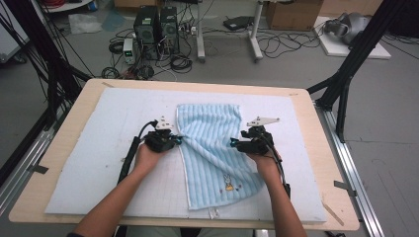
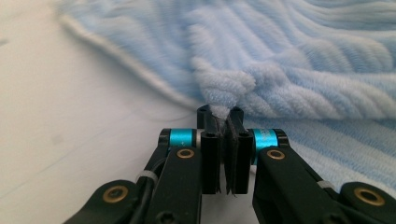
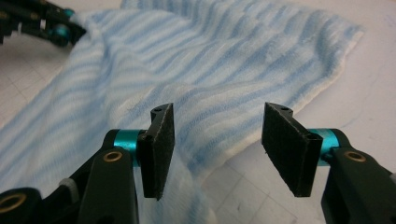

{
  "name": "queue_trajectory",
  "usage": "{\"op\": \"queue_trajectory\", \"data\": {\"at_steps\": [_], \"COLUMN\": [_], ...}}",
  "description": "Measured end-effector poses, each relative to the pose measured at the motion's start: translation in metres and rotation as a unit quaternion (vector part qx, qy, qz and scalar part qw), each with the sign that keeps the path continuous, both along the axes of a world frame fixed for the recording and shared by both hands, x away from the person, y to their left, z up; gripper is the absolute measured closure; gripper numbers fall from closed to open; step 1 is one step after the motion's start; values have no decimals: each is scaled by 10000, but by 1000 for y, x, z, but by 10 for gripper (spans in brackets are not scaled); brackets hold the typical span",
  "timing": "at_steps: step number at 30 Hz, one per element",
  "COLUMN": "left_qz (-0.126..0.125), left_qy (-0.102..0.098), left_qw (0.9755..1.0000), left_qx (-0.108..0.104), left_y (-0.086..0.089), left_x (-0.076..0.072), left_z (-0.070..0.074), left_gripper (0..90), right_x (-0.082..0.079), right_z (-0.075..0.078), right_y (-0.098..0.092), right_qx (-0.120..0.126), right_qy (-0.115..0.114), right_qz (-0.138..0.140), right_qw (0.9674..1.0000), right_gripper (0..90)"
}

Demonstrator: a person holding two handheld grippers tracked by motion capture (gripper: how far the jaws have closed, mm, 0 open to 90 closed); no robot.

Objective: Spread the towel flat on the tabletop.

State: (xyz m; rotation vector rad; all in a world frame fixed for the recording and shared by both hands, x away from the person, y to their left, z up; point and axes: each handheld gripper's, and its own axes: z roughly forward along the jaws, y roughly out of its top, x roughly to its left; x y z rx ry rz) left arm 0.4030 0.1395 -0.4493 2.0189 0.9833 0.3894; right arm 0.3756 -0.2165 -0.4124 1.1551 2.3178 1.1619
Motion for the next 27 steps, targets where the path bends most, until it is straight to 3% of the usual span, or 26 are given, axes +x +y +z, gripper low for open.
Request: {"op": "queue_trajectory", "data": {"at_steps": [2, 7, 12, 15, 19, 23, 27], "left_qz": [228, 769, 1123, 1236, 1327, 1241, 1146], "left_qy": [141, 100, 89, 85, 77, -29, -149], "left_qw": [9995, 9969, 9936, 9921, 9901, 9912, 9918], "left_qx": [-157, -127, -63, -216, -444, -452, -551], "left_y": [16, 55, 86, 91, 91, 89, 91], "left_x": [8, 22, 32, 33, 30, 23, 11], "left_z": [-1, 3, 2, -1, 2, 5, 7], "left_gripper": [858, 857, 857, 801, 536, 441, 433], "right_x": [0, 3, 6, 10, 17, 30, 40], "right_z": [-1, -5, -6, -6, -10, -20, -26], "right_y": [4, 14, 18, 20, 26, 39, 62], "right_qx": [9, -4, 146, 271, 347, 361, 296], "right_qy": [30, 21, -38, -102, -148, 35, 113], "right_qz": [18, 83, -65, -167, -256, -269, -105], "right_qw": [10000, 10000, 9999, 9994, 9990, 9990, 9994], "right_gripper": [437, 432, 432, 441, 489, 518, 515]}}
